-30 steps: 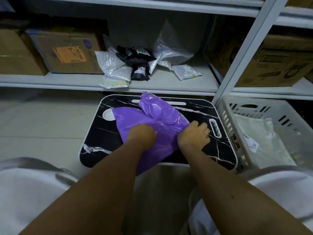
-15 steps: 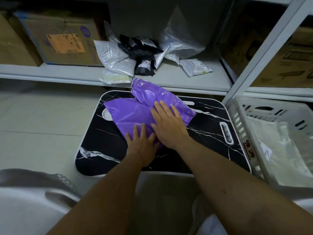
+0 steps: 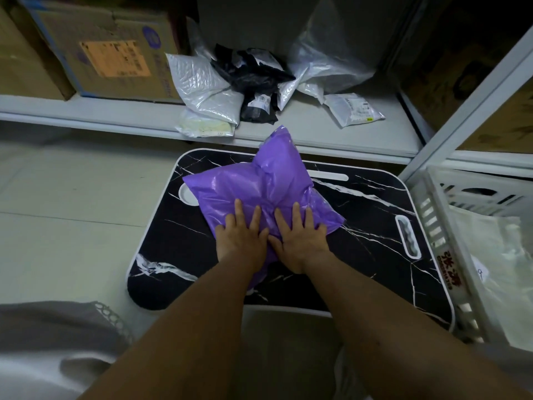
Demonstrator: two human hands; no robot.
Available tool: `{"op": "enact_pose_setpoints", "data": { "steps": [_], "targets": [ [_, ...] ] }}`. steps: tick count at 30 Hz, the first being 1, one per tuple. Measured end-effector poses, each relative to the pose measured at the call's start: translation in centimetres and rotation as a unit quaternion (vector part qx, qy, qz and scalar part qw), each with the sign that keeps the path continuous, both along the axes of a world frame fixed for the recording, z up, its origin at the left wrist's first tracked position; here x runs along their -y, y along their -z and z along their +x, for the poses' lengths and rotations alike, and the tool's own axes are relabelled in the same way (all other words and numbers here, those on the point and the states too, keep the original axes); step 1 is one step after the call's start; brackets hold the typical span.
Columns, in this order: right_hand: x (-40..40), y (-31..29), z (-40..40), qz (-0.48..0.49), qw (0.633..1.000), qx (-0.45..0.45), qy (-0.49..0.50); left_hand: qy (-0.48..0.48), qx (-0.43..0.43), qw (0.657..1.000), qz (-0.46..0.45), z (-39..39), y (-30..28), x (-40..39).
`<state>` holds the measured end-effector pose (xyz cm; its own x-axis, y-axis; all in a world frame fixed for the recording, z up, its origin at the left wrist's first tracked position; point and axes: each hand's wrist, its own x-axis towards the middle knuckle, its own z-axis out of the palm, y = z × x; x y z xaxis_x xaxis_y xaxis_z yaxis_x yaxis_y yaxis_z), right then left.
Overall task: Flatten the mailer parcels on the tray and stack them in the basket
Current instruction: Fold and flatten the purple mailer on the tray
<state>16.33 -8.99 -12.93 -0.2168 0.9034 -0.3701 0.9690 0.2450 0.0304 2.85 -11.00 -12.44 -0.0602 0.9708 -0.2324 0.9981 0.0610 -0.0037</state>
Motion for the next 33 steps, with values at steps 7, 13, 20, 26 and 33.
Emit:
{"op": "enact_pose_setpoints", "data": {
  "steps": [7, 13, 20, 26, 33],
  "targets": [
    [1.2, -0.5, -0.4, 0.137, 0.990, 0.008, 0.017, -0.004, 0.013, 0.999, 0.042, -0.2, 0.4, -0.4],
    [2.5, -1.7, 0.2, 0.195, 0.978, -0.017, -0.065, -0.011, 0.037, 0.983, 0.181, -0.4, -0.1, -0.2],
    [0.5, -0.1, 1.1, 0.191, 0.977, -0.035, -0.088, 0.093, 0.032, 0.991, 0.087, -0.4, 1.2, -0.8],
    [-0.8, 0.8, 2.2, 0.047, 0.999, -0.016, 0.001, 0.068, 0.039, 0.997, 0.021, -0.7, 1.8, -1.7],
    [-1.7, -0.2, 0.7, 0.049, 0.997, -0.005, 0.066, -0.055, 0.085, 0.995, -0.012, 0.5, 0.8, -3.4]
  ]
}}
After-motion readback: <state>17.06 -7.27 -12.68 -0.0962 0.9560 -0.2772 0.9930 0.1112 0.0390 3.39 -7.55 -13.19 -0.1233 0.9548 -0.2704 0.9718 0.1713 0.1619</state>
